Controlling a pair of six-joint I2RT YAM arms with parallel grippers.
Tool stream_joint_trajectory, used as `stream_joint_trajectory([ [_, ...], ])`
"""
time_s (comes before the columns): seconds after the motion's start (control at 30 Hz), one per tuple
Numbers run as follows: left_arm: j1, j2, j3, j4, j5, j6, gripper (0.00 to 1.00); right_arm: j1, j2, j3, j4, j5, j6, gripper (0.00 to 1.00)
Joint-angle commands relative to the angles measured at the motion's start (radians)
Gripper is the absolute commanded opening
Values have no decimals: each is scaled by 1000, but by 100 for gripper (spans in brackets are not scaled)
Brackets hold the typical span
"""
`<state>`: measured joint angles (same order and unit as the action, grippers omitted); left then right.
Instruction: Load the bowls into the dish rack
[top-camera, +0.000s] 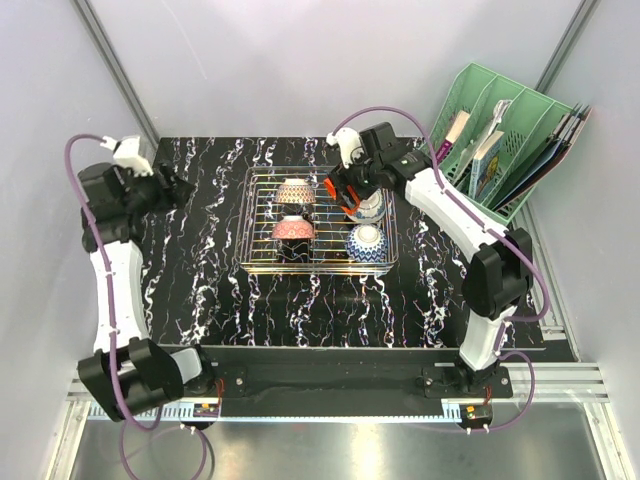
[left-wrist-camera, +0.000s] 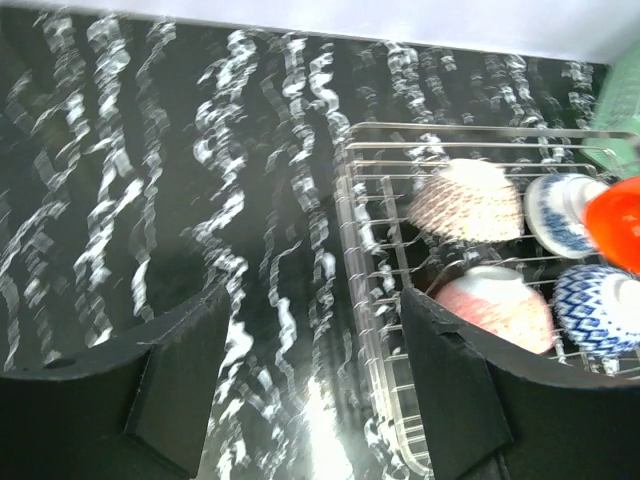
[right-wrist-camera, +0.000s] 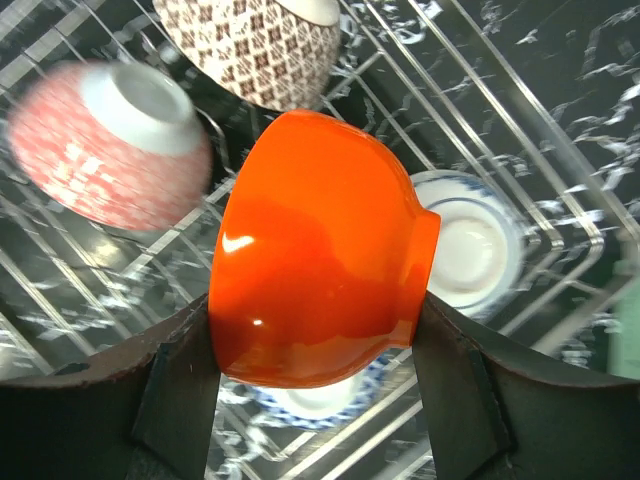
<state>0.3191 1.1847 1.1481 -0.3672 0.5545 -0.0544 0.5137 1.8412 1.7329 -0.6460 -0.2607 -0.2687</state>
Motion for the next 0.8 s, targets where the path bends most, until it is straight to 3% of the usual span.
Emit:
stream_joint_trajectory([
  [0.0, 95, -63, -63, -15, 97, 41, 73, 29, -76, 2, 14, 175, -242, 8],
  [0.33, 228, -92, -105, -41, 191, 48, 72, 146, -71, -148, 118, 316, -471, 8],
  [0.77, 275, -96, -128, -45, 222, 48, 72, 259, -13, -312, 368, 471, -648, 8],
])
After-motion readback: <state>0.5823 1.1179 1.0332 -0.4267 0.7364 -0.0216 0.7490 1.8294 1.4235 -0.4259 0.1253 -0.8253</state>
